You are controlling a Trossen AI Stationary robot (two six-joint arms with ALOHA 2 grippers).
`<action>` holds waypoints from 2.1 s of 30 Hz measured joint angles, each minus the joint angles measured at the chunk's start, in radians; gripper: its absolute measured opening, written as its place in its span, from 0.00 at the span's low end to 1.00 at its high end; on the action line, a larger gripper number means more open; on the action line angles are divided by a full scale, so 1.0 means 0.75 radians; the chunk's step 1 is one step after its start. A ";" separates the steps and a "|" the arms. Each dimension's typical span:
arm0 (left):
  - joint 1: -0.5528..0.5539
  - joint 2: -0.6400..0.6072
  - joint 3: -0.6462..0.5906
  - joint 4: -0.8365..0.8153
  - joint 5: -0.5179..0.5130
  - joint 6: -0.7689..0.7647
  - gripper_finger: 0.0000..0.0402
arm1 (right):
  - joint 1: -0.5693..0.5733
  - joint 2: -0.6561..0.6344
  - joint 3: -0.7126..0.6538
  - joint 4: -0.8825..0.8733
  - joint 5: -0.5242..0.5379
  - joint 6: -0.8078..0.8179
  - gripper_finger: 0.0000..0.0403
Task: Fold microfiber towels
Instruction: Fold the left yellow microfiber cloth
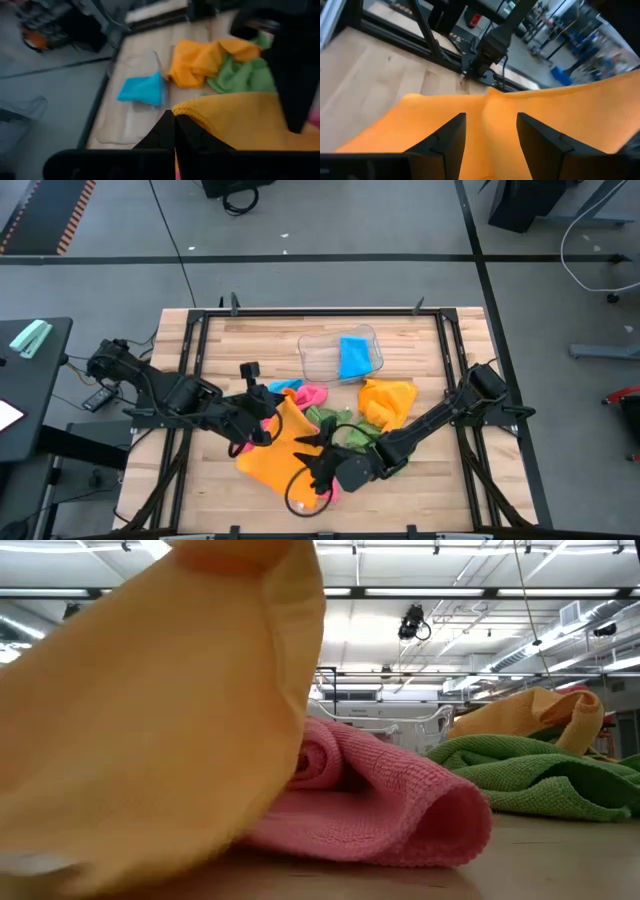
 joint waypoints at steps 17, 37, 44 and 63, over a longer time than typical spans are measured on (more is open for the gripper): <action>0.000 -0.003 0.133 0.153 -0.075 0.163 0.02 | -0.018 0.000 -0.002 0.080 0.332 -0.713 0.46; -0.023 -0.012 0.206 0.059 -0.070 0.163 0.03 | -0.033 -0.023 -0.004 0.327 0.333 -1.151 0.02; -0.082 -0.080 0.205 -0.223 0.247 0.064 0.03 | 0.066 -0.186 -0.004 0.169 -0.004 -0.755 0.02; -0.250 -0.116 0.205 -0.097 0.709 -0.188 0.04 | 0.055 -0.351 0.046 0.012 -0.872 -0.084 0.02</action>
